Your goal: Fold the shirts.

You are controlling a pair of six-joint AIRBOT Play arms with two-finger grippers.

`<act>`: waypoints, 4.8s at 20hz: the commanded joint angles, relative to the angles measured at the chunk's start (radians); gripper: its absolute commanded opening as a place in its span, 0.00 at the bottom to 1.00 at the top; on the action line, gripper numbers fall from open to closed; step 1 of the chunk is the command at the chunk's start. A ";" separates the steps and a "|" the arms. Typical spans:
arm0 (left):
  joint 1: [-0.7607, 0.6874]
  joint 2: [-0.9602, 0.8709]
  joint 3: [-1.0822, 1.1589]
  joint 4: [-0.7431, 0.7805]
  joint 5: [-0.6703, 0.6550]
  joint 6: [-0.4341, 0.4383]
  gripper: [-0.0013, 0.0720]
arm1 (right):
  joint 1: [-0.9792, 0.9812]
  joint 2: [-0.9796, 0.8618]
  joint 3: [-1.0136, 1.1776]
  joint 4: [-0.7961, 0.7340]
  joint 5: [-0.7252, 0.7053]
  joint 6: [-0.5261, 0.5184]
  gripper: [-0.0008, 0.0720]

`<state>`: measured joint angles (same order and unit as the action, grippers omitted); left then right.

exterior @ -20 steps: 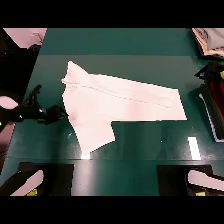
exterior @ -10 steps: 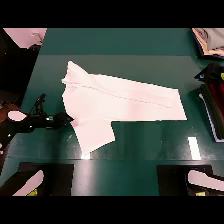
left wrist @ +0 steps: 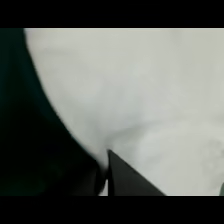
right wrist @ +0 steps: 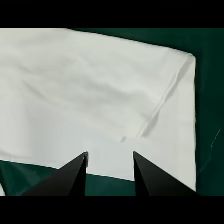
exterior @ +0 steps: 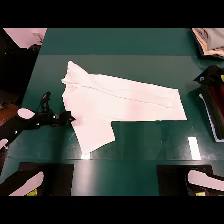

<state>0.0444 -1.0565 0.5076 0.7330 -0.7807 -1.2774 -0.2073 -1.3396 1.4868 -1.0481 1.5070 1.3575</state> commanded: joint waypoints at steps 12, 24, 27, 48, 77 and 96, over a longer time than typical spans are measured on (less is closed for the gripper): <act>-0.002 -0.003 0.317 -0.003 -0.073 0.003 0.06 | -0.330 -0.035 -0.569 0.010 -0.068 -0.127 0.46; -0.002 -0.003 0.317 -0.008 -0.108 0.002 0.06 | -0.217 -0.155 -0.597 0.139 -0.206 -0.189 0.33; -0.002 -0.003 0.317 -0.007 -0.122 0.002 0.05 | -0.210 -0.148 -0.583 0.133 -0.202 -0.196 0.03; -0.002 0.167 1.632 -0.043 -0.183 -0.010 0.05 | -0.213 0.547 0.245 0.338 -0.396 -0.171 0.03; -0.002 -0.500 0.929 -0.062 0.038 0.028 0.06 | 0.061 -0.467 0.437 -0.098 -0.120 0.093 0.03; -0.002 -0.520 0.845 0.391 -0.265 0.069 0.06 | 0.122 -0.268 -0.094 -0.098 -0.307 0.073 0.03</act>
<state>0.0422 -1.5764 1.3750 1.0527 -0.9981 -1.1831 -0.1036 -1.6321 1.4853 -1.1538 1.2320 1.4307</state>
